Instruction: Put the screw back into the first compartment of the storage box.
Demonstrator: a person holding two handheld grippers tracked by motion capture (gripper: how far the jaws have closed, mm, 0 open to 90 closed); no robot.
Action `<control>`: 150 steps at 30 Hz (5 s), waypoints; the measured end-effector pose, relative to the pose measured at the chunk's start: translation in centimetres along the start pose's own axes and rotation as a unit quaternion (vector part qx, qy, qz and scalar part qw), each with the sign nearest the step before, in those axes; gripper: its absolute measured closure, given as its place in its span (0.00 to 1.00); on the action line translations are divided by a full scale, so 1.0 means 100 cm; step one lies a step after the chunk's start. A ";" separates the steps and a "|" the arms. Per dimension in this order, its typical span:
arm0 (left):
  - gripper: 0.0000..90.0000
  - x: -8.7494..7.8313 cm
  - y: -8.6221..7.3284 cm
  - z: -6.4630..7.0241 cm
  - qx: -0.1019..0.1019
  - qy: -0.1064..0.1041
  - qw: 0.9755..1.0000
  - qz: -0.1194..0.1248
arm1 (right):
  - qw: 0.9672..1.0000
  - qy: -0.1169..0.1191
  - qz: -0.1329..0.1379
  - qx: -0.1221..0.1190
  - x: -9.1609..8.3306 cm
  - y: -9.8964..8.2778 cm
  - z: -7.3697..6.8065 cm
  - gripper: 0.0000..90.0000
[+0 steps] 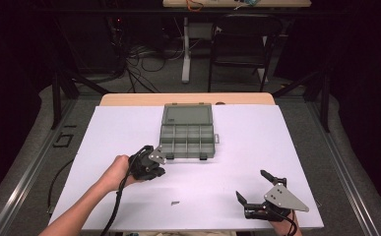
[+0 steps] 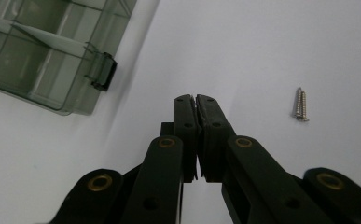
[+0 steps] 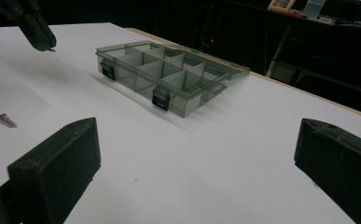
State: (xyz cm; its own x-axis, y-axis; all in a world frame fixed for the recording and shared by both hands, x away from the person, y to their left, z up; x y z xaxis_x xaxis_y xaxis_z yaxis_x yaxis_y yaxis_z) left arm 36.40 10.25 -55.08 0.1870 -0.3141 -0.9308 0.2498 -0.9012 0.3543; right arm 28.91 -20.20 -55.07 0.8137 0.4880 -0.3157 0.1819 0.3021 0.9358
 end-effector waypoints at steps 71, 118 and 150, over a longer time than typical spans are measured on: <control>0.97 -0.002 0.040 -0.113 -0.060 0.041 0.997 -0.023 | 1.000 0.004 -0.003 -0.004 0.001 -0.001 -0.001 0.00; 0.40 0.021 0.044 -0.131 -0.131 0.035 0.991 -0.007 | 1.000 0.007 -0.005 -0.007 0.001 -0.002 -0.002 0.00; 0.03 -0.009 0.016 -0.036 -0.033 0.060 0.998 0.016 | 1.000 0.004 -0.006 -0.005 0.001 -0.002 -0.001 0.00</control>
State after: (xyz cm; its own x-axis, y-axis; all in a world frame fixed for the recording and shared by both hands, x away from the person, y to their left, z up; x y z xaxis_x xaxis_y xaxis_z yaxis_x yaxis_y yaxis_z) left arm 40.08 10.15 -53.31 0.3070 -0.3004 -0.9031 0.3032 -0.8686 0.3920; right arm 28.94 -20.11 -55.30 0.8068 0.4916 -0.3277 0.1859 0.3152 0.9306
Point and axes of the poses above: each handheld gripper's, and its own axes: x roughly forward along the jaws, y roughly out of its top, z roughly to its right, the point moved 8 cm from there along x, roughly forward along the jaws, and after that the axes turned 5 degrees about -z, right-handed, at the moved point
